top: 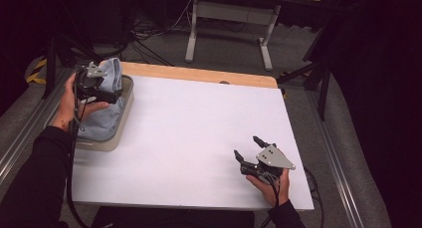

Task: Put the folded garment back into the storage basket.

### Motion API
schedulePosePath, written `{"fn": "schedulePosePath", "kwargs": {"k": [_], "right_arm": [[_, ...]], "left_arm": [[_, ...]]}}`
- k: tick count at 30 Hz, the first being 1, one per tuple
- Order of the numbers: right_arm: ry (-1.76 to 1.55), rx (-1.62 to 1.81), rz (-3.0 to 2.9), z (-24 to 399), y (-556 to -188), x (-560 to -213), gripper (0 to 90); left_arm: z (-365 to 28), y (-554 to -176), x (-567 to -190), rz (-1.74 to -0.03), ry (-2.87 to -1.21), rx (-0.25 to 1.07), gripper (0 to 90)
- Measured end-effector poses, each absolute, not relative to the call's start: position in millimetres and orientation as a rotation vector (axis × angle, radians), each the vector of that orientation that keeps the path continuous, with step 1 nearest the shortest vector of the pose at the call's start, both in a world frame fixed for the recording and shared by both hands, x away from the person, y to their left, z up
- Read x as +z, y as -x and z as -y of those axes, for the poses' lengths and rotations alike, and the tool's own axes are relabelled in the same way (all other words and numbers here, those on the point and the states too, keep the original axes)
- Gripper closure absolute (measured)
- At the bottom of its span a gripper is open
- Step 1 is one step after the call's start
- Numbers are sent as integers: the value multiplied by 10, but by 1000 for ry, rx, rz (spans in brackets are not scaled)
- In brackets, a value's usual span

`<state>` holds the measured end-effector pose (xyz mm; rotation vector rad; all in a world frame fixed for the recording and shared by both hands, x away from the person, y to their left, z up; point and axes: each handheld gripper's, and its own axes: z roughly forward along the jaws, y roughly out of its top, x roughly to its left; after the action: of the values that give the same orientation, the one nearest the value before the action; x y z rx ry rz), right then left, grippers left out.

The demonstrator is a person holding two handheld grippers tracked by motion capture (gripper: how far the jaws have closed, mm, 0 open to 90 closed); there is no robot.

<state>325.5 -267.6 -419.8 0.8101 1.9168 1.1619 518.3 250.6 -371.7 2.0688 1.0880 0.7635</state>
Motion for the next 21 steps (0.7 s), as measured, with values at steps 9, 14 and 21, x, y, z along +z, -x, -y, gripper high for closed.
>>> {"fn": "schedulePosePath", "kwargs": {"k": [9, 14, 21], "right_arm": [[-780, 1157, -1951, 2681, -3206, -4216, 211], [-779, 1152, -1970, 2684, -3217, -4235, 213], [-766, 1140, -2002, 2656, -3237, -4262, 214]], "left_arm": [[-2530, -5498, -3895, -1208, -2164, 766, 241], [-2540, -5517, -3900, -1206, -2196, 763, 449], [-2548, -5520, -3884, -1188, -2247, 783, 843]]}}
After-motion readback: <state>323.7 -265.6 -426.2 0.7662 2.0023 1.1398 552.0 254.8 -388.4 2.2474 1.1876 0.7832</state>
